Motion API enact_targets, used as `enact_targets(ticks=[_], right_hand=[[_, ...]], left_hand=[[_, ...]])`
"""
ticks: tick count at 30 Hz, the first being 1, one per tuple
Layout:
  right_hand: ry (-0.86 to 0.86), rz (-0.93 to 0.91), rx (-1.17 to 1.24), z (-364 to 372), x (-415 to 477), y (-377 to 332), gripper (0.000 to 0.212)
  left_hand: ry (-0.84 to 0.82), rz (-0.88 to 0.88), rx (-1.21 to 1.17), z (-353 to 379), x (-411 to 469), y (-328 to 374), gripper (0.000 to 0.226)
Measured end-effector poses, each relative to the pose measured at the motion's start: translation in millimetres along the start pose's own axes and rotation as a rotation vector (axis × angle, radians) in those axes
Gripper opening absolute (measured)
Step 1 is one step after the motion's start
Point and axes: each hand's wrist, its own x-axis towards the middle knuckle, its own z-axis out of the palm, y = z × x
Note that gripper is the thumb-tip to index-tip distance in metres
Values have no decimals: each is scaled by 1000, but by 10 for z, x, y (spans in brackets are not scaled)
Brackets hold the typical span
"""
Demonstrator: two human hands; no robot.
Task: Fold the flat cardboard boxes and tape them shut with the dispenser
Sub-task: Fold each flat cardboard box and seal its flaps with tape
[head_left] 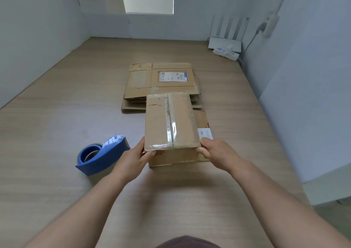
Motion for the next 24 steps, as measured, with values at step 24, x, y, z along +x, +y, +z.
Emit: enact_targets(ticks=[24], right_hand=[[-44, 94, -68, -179, 65, -144, 34]], left_hand=[[22, -90, 113, -141, 102, 3, 18]])
